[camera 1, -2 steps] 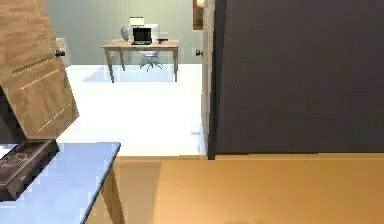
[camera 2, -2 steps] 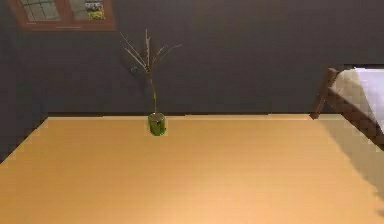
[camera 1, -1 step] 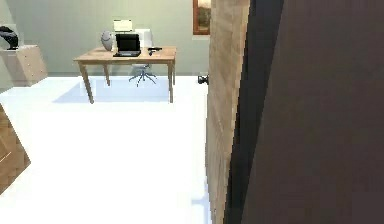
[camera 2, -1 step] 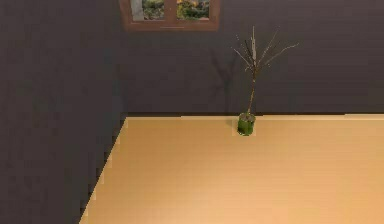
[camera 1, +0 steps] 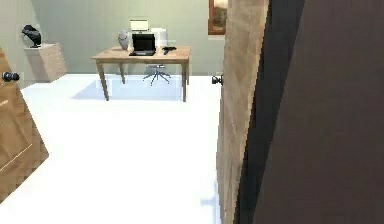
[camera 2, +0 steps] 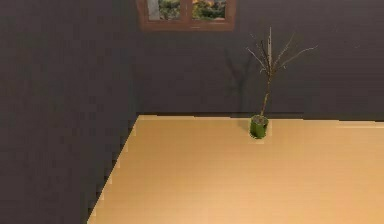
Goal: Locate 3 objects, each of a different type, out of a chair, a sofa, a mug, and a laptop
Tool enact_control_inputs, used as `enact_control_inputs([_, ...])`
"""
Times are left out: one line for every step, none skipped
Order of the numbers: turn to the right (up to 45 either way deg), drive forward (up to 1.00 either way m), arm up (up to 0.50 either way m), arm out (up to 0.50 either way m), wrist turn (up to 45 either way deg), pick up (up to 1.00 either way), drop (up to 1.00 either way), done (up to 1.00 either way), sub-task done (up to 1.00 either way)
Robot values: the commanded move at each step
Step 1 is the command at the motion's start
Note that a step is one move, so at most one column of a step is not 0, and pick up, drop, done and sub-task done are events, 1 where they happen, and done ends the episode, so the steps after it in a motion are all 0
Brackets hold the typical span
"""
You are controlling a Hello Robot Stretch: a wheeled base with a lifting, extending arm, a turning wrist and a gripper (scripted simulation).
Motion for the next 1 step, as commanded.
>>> enact_control_inputs([0.0,0.35,0.0,0.0,0.0,0.0,0.0,0.0,0.0])
